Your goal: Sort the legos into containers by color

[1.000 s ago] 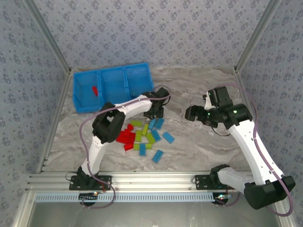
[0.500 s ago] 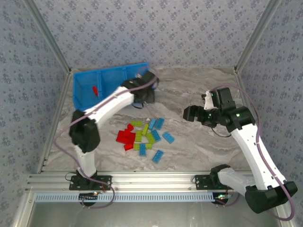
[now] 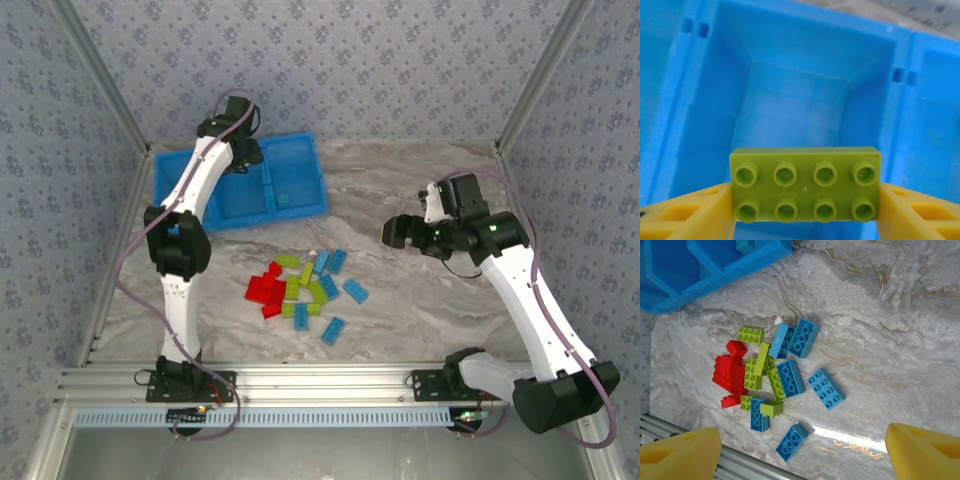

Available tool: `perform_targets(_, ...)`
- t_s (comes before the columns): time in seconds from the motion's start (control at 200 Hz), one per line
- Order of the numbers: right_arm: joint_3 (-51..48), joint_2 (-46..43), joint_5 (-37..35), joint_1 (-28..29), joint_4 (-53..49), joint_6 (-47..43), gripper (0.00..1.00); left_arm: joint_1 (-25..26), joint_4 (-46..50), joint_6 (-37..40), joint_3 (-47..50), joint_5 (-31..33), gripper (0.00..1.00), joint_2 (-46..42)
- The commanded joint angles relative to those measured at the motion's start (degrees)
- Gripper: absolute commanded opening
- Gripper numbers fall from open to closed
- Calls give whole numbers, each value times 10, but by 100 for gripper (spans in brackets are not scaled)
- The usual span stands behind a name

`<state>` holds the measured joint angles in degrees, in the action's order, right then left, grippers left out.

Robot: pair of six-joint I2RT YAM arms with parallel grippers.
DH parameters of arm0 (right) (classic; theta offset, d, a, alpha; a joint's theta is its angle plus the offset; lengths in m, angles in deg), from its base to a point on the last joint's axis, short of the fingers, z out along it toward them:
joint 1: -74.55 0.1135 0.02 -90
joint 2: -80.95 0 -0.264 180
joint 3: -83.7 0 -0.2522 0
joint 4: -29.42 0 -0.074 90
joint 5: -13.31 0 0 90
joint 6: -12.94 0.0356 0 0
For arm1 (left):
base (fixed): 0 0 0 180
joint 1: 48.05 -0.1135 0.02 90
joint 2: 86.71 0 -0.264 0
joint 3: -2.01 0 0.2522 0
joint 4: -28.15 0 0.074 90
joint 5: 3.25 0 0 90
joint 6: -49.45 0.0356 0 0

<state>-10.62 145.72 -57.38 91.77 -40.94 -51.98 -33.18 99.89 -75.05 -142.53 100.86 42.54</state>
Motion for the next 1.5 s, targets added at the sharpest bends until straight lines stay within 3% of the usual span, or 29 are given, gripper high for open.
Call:
perform_targets(0.0,19,-7,-6,-2,-16,-14,88,-12,61,5,-62,-27,75,14)
perform_targets(0.15,14,-17,-8,-1,-16,-11,88,-10,92,16,-85,-28,76,-4)
perform_targets(0.27,6,-18,-7,-1,-10,-9,88,18,100,29,-16,-23,76,-83)
perform_targets(0.49,-15,-17,-8,1,13,11,88,135,35,-57,325,-37,75,-327)
perform_targets(0.645,-13,-14,-11,26,17,6,86,203,-8,-172,531,-80,74,-415)
perform_targets(0.71,-7,-12,-9,63,19,-22,87,222,-29,-182,576,-97,74,-418)
perform_targets(0.795,-4,-8,-2,128,27,-56,88,246,-62,-130,594,-116,76,-394)
perform_targets(0.869,-6,-1,-2,180,31,-67,88,256,-48,-82,582,-101,77,-356)
perform_targets(1.004,-9,8,-34,236,25,-58,89,250,-42,-70,570,-64,77,-316)
perform_targets(1.074,-10,6,-50,247,22,-55,90,244,-57,-71,576,-47,76,-310)
perform_targets(1.239,-12,-3,-76,251,14,-51,90,221,-92,-67,597,-16,62,-299)
perform_targets(1.494,-22,-14,-94,253,12,-42,90,204,-133,-32,602,-78,63,-265)
